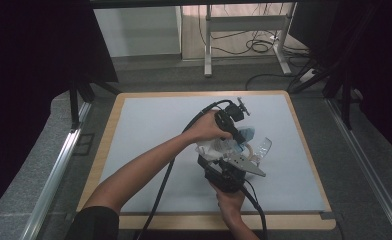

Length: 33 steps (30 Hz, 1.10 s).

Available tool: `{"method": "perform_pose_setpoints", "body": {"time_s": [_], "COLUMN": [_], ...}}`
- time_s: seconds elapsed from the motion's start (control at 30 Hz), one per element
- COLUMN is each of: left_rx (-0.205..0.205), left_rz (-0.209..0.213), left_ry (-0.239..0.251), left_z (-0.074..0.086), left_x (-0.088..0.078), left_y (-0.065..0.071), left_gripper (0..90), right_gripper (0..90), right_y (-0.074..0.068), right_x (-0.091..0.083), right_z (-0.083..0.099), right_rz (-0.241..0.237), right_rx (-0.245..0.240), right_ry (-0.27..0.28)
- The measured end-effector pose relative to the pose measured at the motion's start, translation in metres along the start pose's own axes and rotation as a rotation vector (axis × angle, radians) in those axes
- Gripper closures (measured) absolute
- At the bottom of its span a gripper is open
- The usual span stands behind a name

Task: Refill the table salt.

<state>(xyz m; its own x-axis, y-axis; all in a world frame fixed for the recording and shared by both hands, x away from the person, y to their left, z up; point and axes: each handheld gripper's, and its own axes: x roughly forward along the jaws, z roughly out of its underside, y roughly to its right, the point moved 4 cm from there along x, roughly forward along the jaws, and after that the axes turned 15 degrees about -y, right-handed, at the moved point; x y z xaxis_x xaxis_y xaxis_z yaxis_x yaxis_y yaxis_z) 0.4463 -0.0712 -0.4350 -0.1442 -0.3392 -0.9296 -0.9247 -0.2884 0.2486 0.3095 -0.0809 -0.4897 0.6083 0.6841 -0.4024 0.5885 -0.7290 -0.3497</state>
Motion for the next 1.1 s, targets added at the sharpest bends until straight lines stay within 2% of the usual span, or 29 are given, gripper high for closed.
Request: {"method": "perform_pose_setpoints", "body": {"time_s": [0.6,1.1], "left_rx": [-0.006,-0.005], "left_rz": [0.005,0.002], "left_ry": [0.002,-0.004], "left_z": [0.0015,0.0014], "left_x": [-0.0005,-0.0003], "left_y": [-0.0006,-0.0007], "left_gripper": [89.7,89.6], "right_gripper": [56.5,56.6], "right_y": [-0.0001,-0.0011], "right_x": [0.0003,0.0005], "right_z": [0.0001,-0.0002], "right_rz": [0.002,-0.005], "right_rx": [-0.009,0.009], "right_ry": [-0.002,0.004]}}
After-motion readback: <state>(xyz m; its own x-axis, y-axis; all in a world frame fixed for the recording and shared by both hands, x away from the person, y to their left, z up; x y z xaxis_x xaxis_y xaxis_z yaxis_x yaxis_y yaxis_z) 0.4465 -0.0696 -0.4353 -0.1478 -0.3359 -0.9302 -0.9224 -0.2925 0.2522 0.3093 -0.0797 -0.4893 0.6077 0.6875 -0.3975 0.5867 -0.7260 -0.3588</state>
